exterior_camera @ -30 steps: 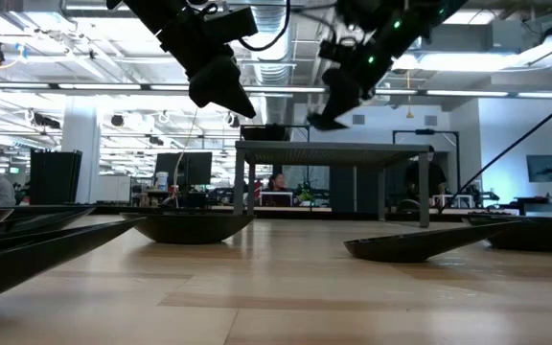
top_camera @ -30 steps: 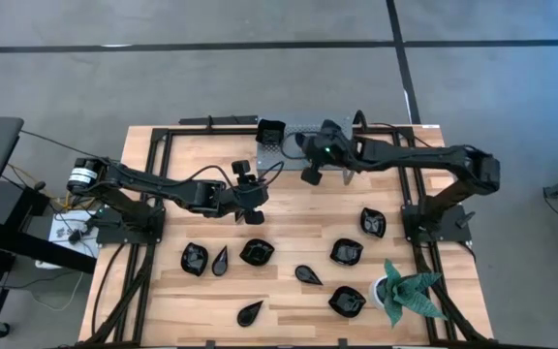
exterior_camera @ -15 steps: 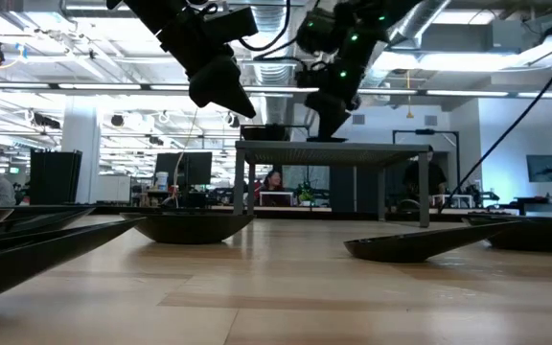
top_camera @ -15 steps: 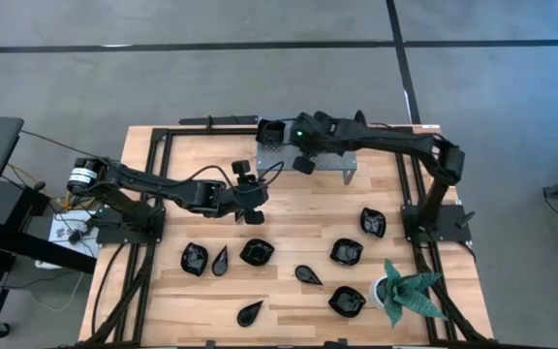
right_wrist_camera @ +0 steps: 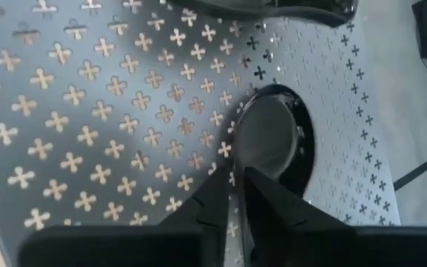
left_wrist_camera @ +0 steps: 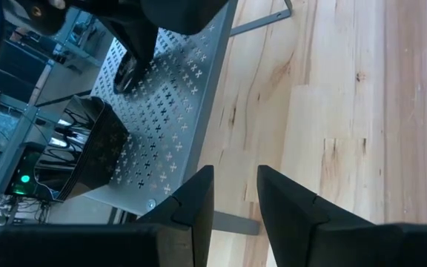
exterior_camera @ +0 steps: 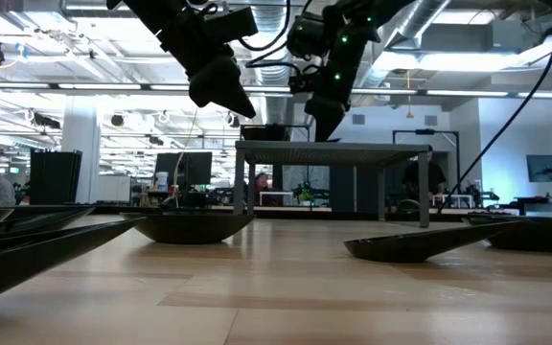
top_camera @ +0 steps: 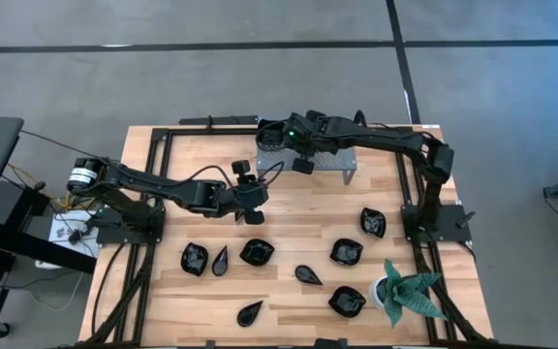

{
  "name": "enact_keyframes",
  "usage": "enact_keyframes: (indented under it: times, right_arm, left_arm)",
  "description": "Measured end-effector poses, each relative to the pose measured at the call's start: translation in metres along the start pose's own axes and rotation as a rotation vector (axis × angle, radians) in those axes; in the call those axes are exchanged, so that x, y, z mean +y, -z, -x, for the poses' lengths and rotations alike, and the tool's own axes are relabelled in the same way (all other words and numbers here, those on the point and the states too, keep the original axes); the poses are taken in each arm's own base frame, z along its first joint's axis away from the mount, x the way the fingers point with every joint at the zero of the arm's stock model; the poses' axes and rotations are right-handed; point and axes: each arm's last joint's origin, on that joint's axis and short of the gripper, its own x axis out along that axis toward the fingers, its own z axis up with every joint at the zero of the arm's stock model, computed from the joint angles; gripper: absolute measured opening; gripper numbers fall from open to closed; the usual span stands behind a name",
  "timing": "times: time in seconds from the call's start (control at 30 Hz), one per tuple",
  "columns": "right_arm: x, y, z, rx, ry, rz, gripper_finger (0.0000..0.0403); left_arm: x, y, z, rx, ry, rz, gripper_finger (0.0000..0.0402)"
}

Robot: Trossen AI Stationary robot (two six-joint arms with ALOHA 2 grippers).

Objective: Pick & Place Mini shaped plates
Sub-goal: Put the drop-shaped plate on the shelf, then stack the drop-shaped plate on top of the drop-shaped plate on the shelf

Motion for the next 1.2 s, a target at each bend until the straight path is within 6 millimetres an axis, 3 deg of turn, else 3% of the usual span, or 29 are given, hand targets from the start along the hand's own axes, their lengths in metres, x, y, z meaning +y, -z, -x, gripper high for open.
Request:
enact_keyframes:
  times: [0.23, 0.33, 0.5, 0.77, 1.03, 1.2]
  right_arm:
    - [0.007, -0.002, 0.005, -0.013, -0.002, 0.017, 0.0077]
    - [0.015, -0.007, 0.017, -0.011, -0.018, 0.051, 0.0078]
    - [0.028, -0.015, 0.054, 0.007, -0.046, 0.107, 0.0076]
    - [0.045, -0.019, 0.14, 0.022, -0.088, 0.08, 0.0076]
    - [0.059, 0.016, 0.209, -0.02, -0.141, -0.011, 0.0076]
    - [0.066, 0.05, 0.229, -0.067, -0.168, -0.105, 0.0076]
  left_arm:
    - [0.0, 0.0, 0.0, 0.0, 0.0, 0.021, 0.0106]
    - [0.0, 0.0, 0.0, 0.0, 0.0, 0.041, 0.0106]
    - [0.0, 0.0, 0.0, 0.0, 0.0, 0.042, 0.0106]
    - [0.0, 0.0, 0.0, 0.0, 0.0, 0.053, 0.0106]
    - [0.0, 0.0, 0.0, 0.0, 0.0, 0.053, 0.0106]
    - [0.0, 0.001, 0.0, 0.01, 0.003, 0.045, 0.0106]
